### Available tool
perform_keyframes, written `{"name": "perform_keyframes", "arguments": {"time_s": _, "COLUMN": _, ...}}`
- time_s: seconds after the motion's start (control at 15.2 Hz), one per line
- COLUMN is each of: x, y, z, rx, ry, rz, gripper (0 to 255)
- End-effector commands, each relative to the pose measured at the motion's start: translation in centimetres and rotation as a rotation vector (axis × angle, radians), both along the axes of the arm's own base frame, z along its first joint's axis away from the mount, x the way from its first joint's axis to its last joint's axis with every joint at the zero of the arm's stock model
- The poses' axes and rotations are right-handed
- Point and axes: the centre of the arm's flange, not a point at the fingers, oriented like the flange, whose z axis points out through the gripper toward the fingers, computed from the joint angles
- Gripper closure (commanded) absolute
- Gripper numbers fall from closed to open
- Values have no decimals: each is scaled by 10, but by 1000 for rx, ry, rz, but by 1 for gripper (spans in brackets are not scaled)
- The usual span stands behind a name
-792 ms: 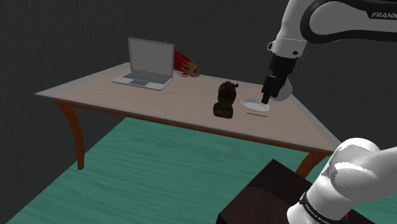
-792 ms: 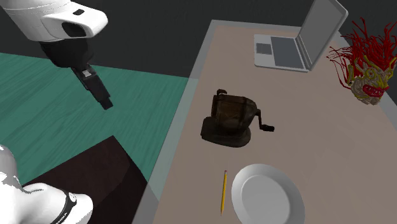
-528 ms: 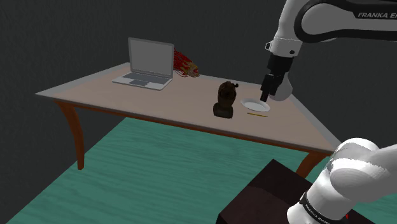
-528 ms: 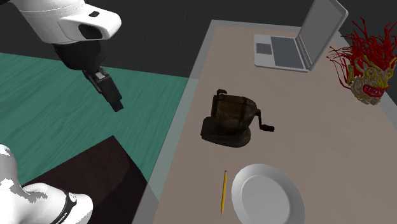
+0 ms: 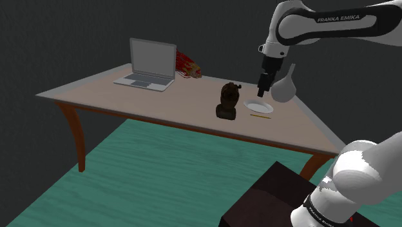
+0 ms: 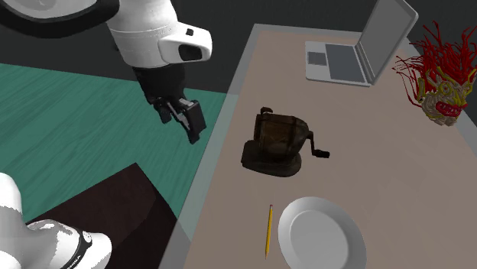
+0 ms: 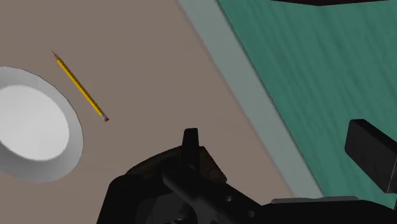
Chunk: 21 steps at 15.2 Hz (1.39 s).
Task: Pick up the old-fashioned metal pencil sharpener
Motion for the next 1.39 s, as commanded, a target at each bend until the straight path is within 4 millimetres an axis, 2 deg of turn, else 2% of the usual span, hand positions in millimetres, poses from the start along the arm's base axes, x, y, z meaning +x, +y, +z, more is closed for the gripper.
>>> {"name": "perform_keyframes", "arguments": {"time_s": 0.0, "x": 17, "y": -23, "z": -4, "rx": -4, "ry": 7, "rz": 26, "gripper": 0}}
{"name": "perform_keyframes", "arguments": {"time_s": 0.66, "x": 116, "y": -109, "z": -24, "rx": -16, "ry": 41, "rz": 147, "gripper": 0}}
{"name": "perform_keyframes", "arguments": {"time_s": 1.32, "x": 224, "y": -183, "z": -47, "rx": -29, "ry": 74, "rz": 268, "gripper": 0}}
